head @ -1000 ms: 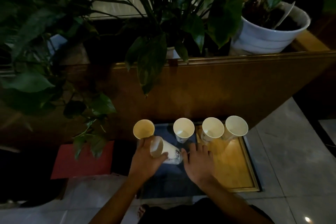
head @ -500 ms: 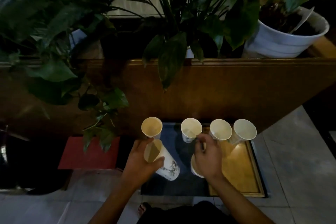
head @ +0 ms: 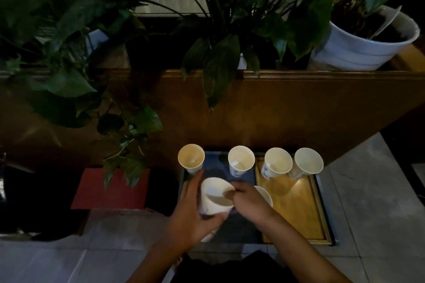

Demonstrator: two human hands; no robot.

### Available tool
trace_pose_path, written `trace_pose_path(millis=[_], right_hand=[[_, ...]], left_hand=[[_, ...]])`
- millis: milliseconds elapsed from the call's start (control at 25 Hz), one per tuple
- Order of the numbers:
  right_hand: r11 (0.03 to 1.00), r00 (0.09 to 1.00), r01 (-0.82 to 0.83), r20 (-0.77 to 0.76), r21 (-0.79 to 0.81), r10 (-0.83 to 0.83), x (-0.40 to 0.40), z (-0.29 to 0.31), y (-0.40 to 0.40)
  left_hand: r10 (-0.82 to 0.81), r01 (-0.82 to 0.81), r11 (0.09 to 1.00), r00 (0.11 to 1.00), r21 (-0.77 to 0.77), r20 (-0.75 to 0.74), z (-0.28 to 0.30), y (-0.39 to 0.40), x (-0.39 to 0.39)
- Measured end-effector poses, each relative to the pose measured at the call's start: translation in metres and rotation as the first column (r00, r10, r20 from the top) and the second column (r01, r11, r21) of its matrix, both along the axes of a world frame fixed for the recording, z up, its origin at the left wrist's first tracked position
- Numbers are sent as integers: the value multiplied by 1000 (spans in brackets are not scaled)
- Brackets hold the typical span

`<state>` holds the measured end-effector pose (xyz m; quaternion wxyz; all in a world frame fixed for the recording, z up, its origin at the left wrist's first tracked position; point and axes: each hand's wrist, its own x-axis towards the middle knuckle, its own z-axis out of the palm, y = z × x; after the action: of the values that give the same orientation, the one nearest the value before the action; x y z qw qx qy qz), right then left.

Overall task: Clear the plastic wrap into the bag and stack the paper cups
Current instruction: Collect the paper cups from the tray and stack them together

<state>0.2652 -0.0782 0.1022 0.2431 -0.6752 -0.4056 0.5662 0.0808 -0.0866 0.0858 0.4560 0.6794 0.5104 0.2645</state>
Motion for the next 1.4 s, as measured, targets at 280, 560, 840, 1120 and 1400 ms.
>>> trace_pose_path(millis=[280, 560, 840, 1120, 1400], right_hand=[[948, 920, 255, -253, -191, -299, 7, 4, -5], [998, 983, -39, -178, 54, 48, 33, 36, 8], [981, 998, -46, 57, 189, 36, 54, 34, 1], [923, 976, 174, 67, 342, -209, 94, 47, -9], [874, 960, 172, 124, 454, -253, 94, 58, -19]], left_hand=[[73, -85, 988, 993, -132, -92, -12, -14, -2], [20, -34, 982, 997, -187, -75, -13, -9, 0], [-101, 99, 960, 995, -263, 8, -2, 8, 4], [260, -180, 962, 836, 206, -483, -34, 89, -16], [213, -273, 962, 746, 1, -631, -74, 124, -13]])
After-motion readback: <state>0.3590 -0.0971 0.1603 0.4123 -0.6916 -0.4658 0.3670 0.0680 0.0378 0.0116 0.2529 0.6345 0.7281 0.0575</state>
